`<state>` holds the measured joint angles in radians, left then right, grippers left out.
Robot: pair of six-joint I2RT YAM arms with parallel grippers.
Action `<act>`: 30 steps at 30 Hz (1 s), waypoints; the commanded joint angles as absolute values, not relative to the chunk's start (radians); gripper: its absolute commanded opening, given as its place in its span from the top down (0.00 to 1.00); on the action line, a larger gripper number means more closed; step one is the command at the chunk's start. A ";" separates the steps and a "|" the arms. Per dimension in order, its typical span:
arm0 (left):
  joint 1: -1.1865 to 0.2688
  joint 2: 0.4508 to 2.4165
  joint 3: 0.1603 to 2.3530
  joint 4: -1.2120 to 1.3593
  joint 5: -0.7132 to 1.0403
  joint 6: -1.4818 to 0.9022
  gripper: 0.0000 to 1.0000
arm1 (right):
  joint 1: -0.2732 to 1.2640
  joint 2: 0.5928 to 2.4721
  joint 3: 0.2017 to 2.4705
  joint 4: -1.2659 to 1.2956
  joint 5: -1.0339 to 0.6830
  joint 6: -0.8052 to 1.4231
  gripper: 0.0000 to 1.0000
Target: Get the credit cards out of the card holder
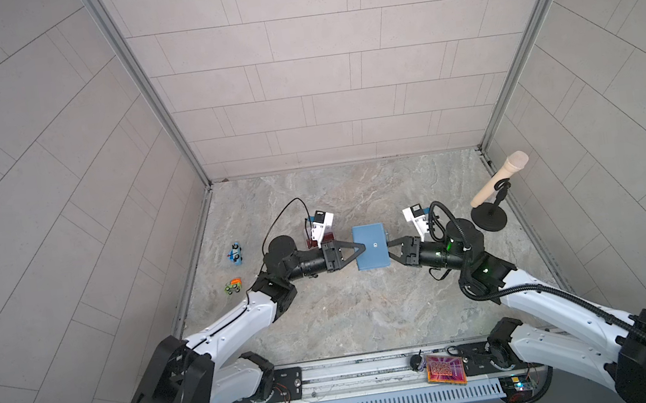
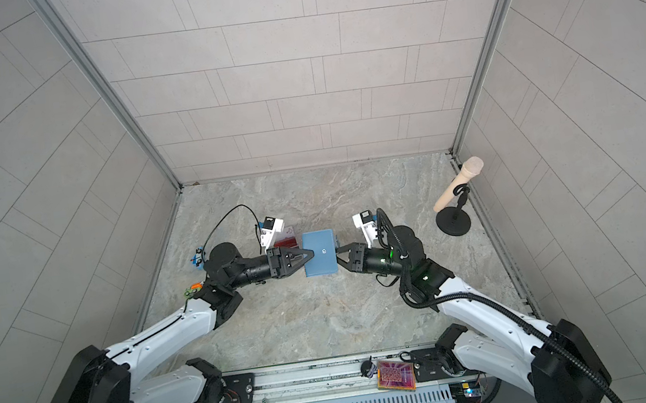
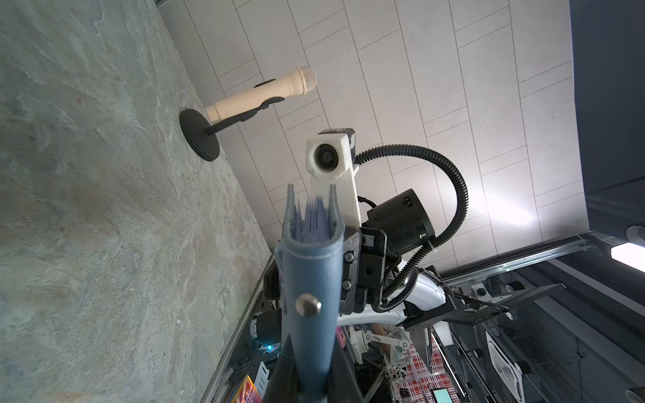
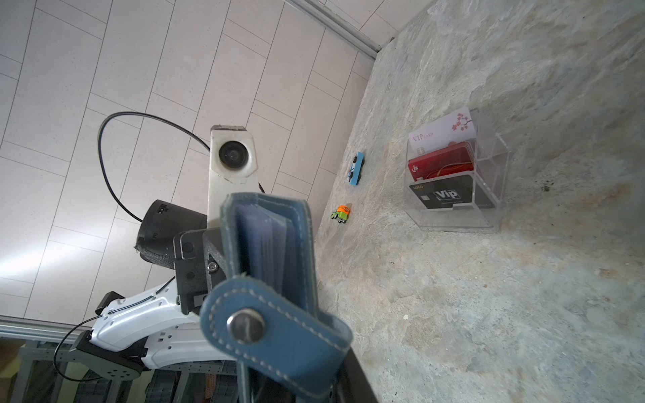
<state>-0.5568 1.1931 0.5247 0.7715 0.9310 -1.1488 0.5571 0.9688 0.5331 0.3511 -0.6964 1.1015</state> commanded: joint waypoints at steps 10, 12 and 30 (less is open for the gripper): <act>-0.561 1.181 0.561 0.663 0.901 -1.035 0.56 | 0.563 0.904 0.552 0.312 -0.686 1.077 1.00; -0.561 1.168 0.572 0.585 0.891 -0.983 0.47 | 0.564 0.898 0.565 0.266 -0.675 1.054 1.00; -0.716 1.209 0.687 0.205 0.699 -0.735 0.32 | 0.619 0.984 0.728 -0.228 -0.447 0.804 1.00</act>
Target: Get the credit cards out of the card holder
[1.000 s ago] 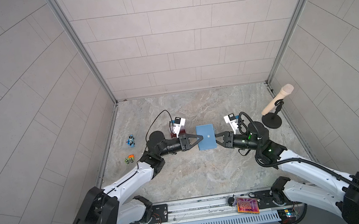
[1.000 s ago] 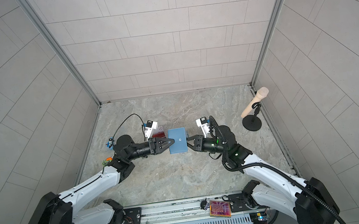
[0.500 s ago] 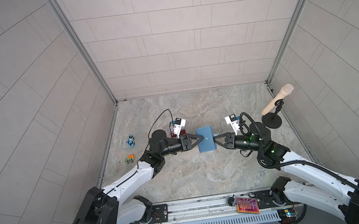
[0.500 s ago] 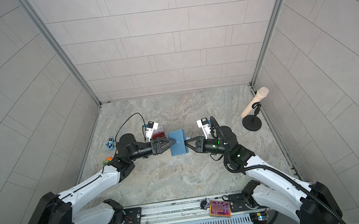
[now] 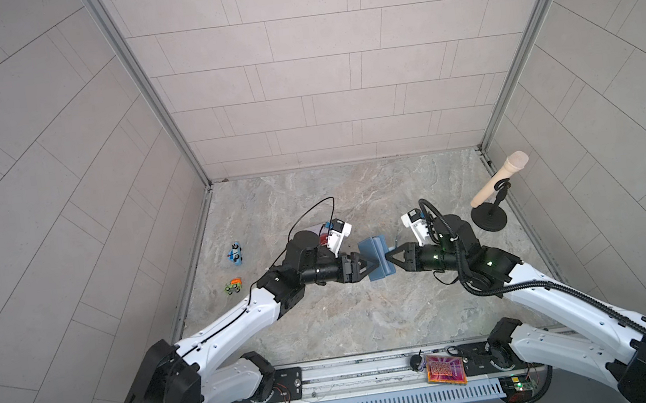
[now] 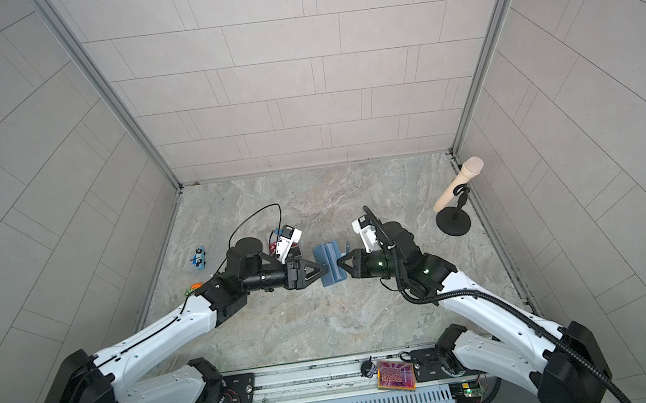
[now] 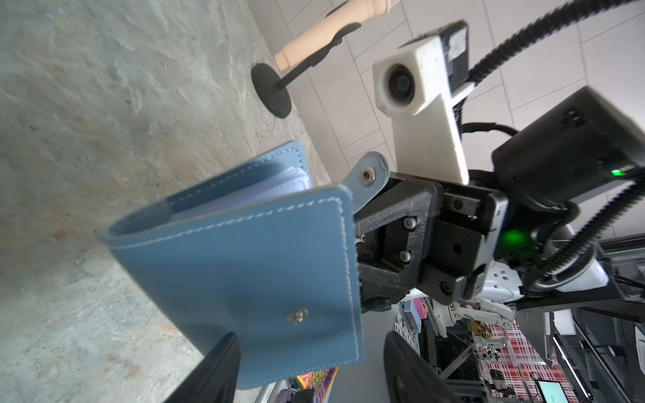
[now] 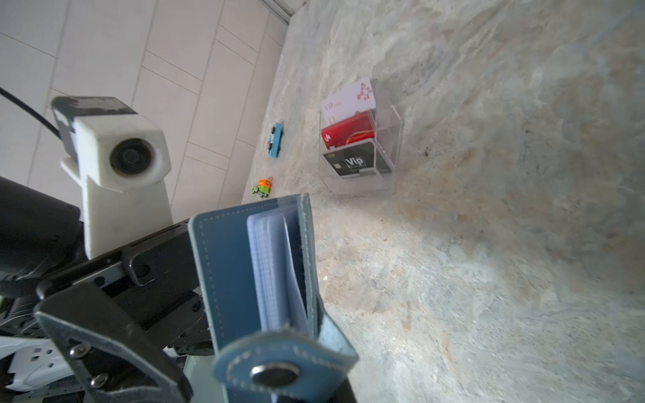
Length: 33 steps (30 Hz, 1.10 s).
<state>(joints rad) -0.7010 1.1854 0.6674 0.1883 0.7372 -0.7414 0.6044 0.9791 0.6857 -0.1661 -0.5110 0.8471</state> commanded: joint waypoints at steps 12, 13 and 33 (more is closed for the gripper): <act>-0.736 1.281 0.727 0.020 0.579 -0.669 0.44 | 0.638 1.021 0.741 -0.283 -0.377 0.790 1.00; -0.736 1.278 0.720 0.018 0.573 -0.666 0.45 | 0.638 1.024 0.742 -0.286 -0.373 0.790 1.00; -0.736 1.424 0.609 0.148 0.562 -0.652 0.87 | 0.646 1.160 0.712 -0.316 -0.296 0.814 1.00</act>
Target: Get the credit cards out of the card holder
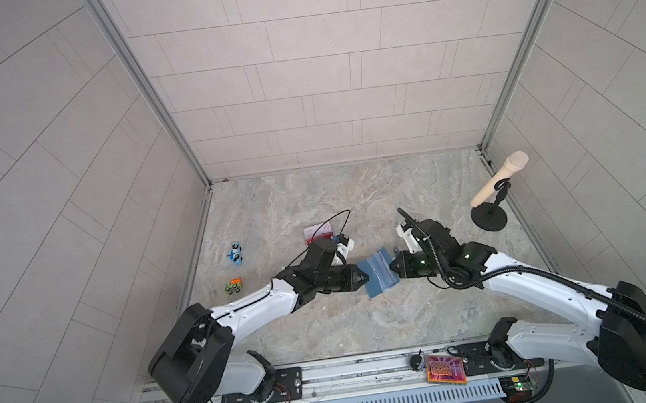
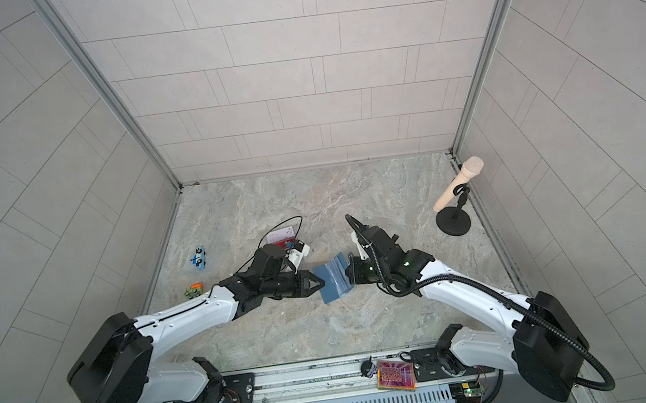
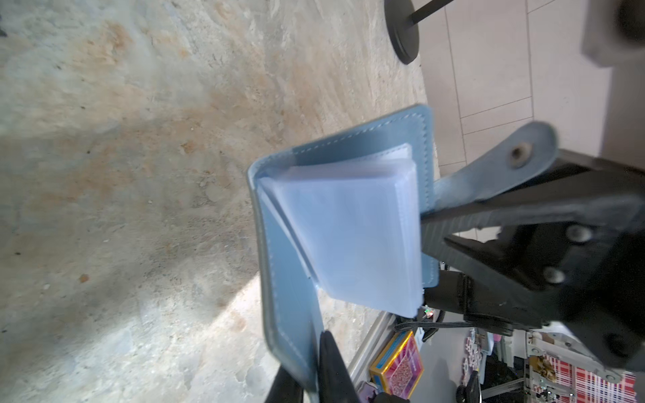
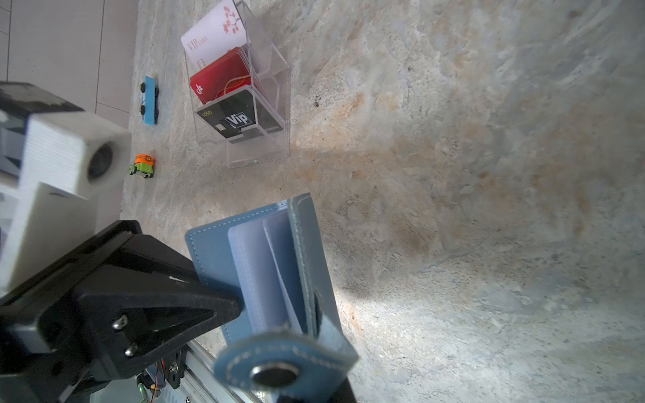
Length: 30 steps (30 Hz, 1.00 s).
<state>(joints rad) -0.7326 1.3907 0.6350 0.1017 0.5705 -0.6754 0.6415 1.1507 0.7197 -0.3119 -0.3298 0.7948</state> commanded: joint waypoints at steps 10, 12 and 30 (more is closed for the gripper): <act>-0.736 1.546 0.594 0.220 0.566 -0.634 0.87 | 0.665 1.241 0.675 -0.287 -0.286 0.838 1.00; -0.736 1.557 0.595 0.212 0.556 -0.626 0.87 | 0.667 1.258 0.675 -0.293 -0.277 0.836 1.00; -0.736 1.545 0.577 0.080 0.431 -0.568 0.71 | 0.670 1.352 0.673 -0.396 -0.195 0.781 1.00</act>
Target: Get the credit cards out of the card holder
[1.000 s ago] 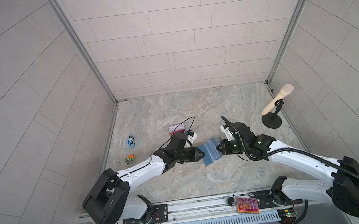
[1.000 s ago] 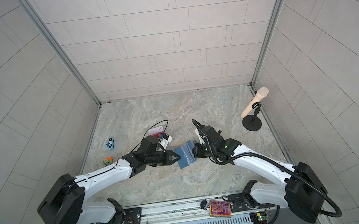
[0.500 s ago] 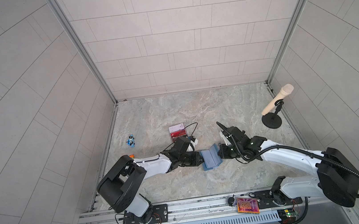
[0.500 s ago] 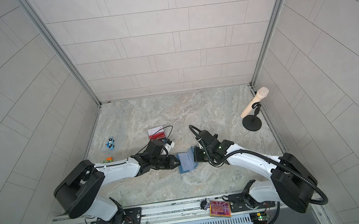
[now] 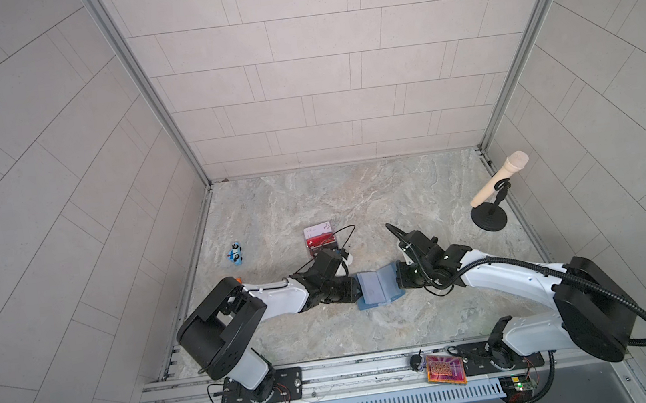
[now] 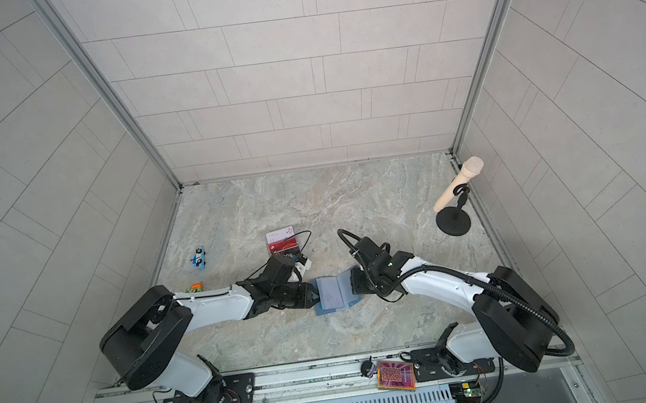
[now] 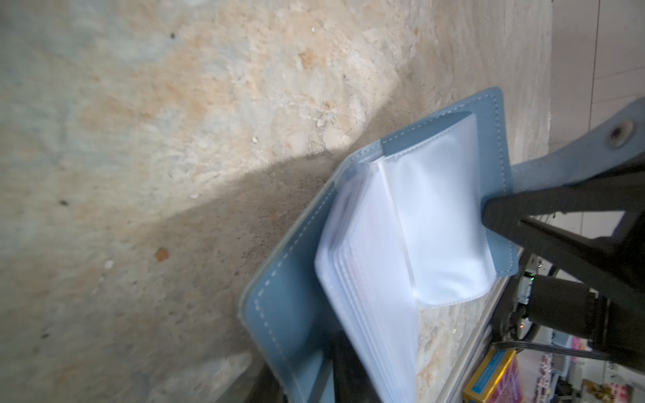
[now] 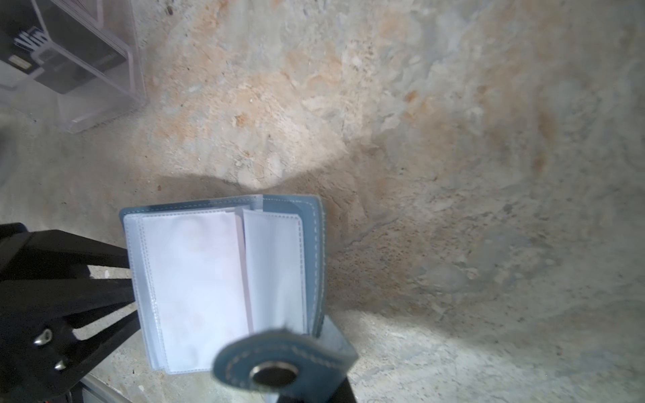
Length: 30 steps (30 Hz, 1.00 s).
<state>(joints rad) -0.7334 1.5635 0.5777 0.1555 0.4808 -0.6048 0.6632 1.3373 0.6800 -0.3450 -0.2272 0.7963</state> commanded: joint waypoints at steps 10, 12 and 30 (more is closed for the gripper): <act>-0.736 1.497 0.580 0.013 0.373 -0.530 0.72 | 0.681 1.410 0.682 -0.419 -0.185 0.766 0.93; -0.736 1.496 0.582 -0.007 0.360 -0.517 0.73 | 0.694 1.422 0.688 -0.431 -0.172 0.763 0.92; -0.736 1.527 0.561 0.004 0.340 -0.501 0.74 | 0.783 1.506 0.738 -0.515 -0.032 0.763 0.73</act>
